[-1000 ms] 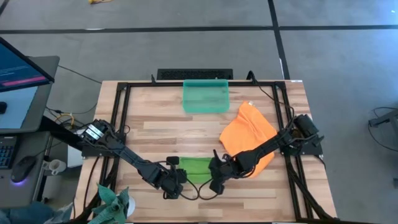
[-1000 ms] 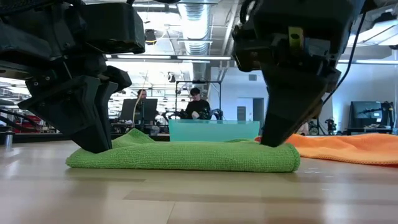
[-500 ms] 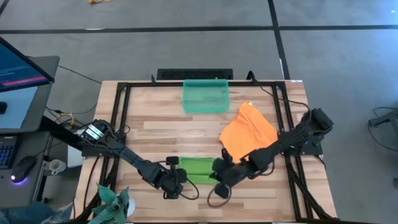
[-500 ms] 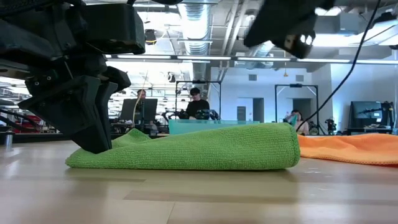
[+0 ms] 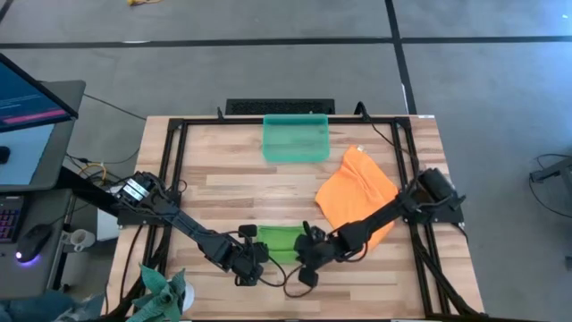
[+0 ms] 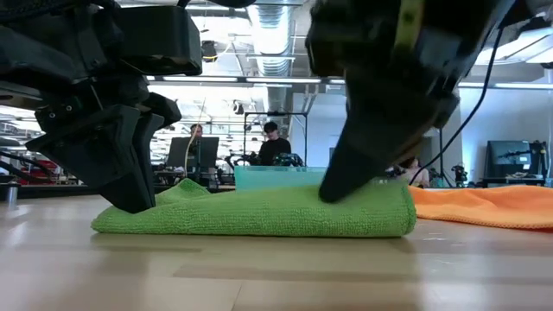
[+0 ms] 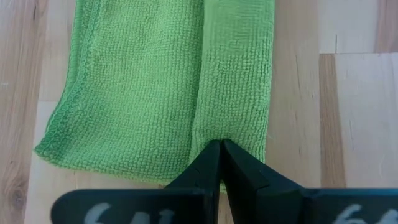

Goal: Roll microfiber towels into tight, uniform cylinder then place into a basket
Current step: Roll the green microfiber towel

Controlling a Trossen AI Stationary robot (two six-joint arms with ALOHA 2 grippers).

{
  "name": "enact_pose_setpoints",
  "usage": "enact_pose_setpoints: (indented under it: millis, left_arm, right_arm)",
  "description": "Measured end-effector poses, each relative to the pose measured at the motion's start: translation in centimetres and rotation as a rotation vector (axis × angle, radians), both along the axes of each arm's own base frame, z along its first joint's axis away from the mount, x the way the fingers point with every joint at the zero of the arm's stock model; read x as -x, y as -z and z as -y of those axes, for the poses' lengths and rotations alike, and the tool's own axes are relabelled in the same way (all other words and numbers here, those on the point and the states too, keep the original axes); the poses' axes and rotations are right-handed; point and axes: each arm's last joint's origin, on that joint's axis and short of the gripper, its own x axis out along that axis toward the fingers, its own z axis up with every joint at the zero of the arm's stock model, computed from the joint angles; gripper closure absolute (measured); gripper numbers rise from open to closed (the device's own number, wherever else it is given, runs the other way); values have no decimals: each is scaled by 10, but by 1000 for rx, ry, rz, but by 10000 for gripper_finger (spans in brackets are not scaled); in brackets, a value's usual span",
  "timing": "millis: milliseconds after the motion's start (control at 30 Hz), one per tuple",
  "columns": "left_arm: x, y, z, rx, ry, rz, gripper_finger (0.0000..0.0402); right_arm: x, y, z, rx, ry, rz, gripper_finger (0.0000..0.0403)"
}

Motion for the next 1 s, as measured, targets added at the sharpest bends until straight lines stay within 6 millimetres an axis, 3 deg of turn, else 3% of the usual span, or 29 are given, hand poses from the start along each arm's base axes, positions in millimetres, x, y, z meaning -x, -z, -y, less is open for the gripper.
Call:
enact_pose_setpoints:
  millis: [333, 633, 1000]
  left_arm:
    - [0, 0, 0, 10, -15, 5, 391]
    - [0, 0, 0, -8, 20, 1, 385]
    - [0, 0, -1, -42, 37, 1, 288]
  right_arm:
    - [5, 7, 10, -21, 143, -120, 386]
    - [4, 7, 17, -20, 165, -140, 386]
    - [4, 8, 18, -16, 164, -144, 385]
